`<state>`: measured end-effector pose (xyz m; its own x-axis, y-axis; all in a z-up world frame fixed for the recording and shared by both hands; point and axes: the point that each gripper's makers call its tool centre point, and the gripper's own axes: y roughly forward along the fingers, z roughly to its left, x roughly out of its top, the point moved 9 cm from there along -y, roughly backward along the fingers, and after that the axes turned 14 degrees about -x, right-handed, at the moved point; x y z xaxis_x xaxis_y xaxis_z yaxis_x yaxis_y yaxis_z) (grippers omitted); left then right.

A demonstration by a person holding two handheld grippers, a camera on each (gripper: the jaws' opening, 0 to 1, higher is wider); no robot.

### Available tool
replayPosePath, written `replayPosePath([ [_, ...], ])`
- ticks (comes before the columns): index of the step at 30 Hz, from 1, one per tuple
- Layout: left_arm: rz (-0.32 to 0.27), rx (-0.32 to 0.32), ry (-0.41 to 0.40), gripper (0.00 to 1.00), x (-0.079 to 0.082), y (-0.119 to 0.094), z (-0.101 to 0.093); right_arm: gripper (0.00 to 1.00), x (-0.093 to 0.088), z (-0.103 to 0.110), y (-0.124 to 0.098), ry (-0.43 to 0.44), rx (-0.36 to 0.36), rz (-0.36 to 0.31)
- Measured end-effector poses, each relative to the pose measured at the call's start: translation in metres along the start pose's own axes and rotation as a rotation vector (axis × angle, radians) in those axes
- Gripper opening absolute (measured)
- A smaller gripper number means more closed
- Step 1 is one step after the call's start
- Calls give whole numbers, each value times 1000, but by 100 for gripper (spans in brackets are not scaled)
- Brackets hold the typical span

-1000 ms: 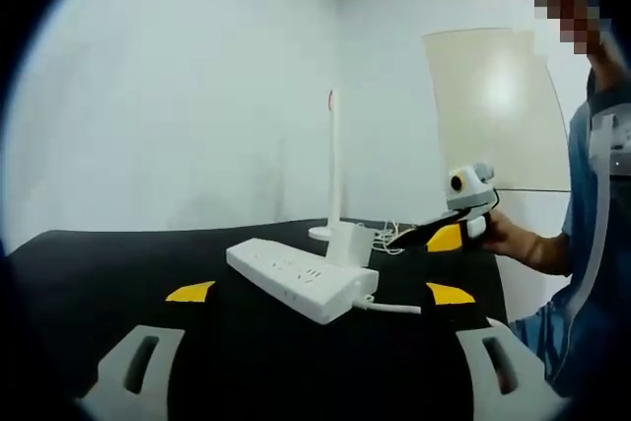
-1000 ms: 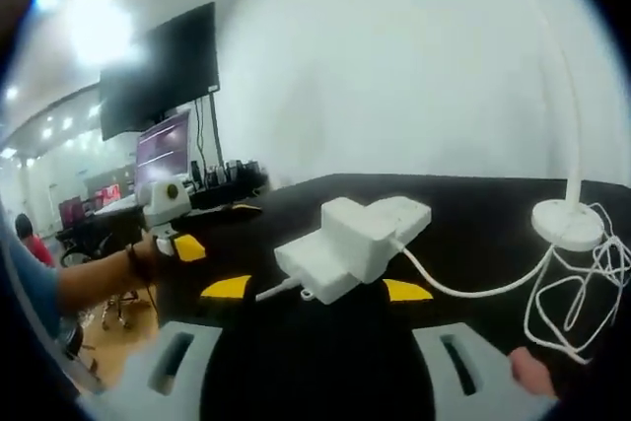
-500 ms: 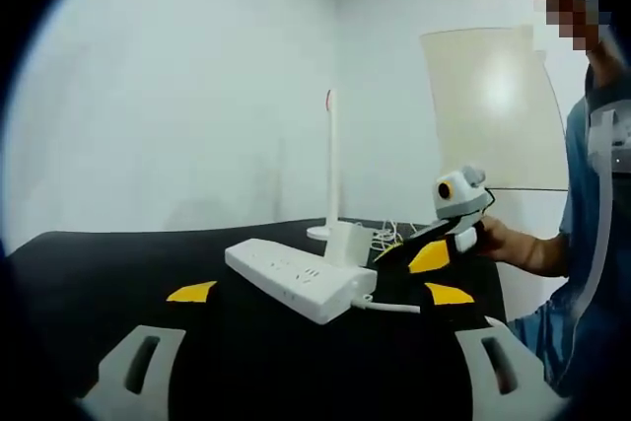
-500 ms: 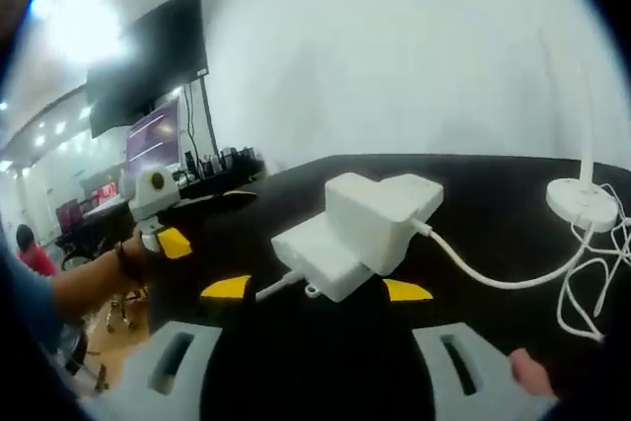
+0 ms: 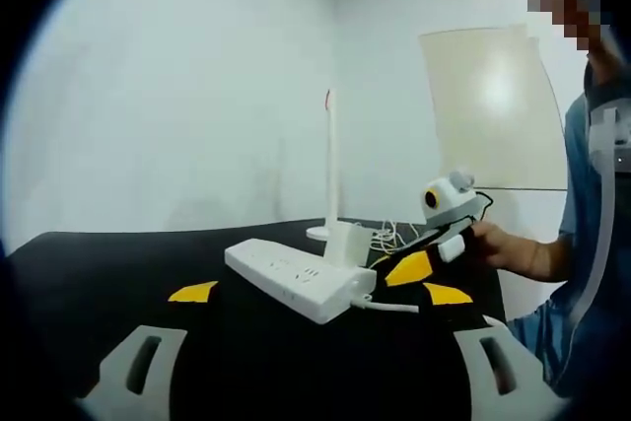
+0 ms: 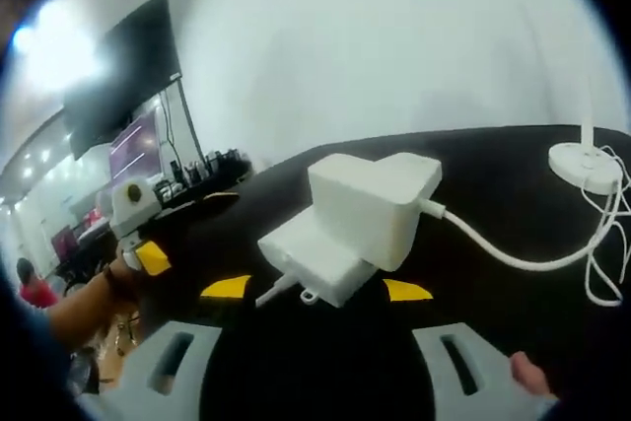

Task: Insert the desk lamp plug into the socket, turn on the power strip switch, turn on the lamp switch, then turn off the lamp switch, turn off the power strip switch, and remove the plug from the socket.

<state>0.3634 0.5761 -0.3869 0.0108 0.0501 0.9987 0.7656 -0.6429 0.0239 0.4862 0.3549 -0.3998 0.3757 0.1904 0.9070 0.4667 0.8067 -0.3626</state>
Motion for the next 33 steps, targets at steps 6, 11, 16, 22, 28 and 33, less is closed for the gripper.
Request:
replayPosePath([
  [6,0,-3,3,77,0,0,0,49,0,3,2,1,-46,-26],
  [11,-8,-8,3,77,1,0,0,48,0,8,6,-5,-66,-46],
  [16,-1,-6,7,76,0,1,0,47,2,8,9,14,-77,-52],
  [22,21,-6,11,76,-2,3,-2,41,2,4,9,23,-103,-53],
  [28,29,1,13,75,-2,3,-1,41,2,4,10,33,-105,-55],
  [33,34,3,13,75,-3,3,-1,41,2,4,11,27,-105,-56],
])
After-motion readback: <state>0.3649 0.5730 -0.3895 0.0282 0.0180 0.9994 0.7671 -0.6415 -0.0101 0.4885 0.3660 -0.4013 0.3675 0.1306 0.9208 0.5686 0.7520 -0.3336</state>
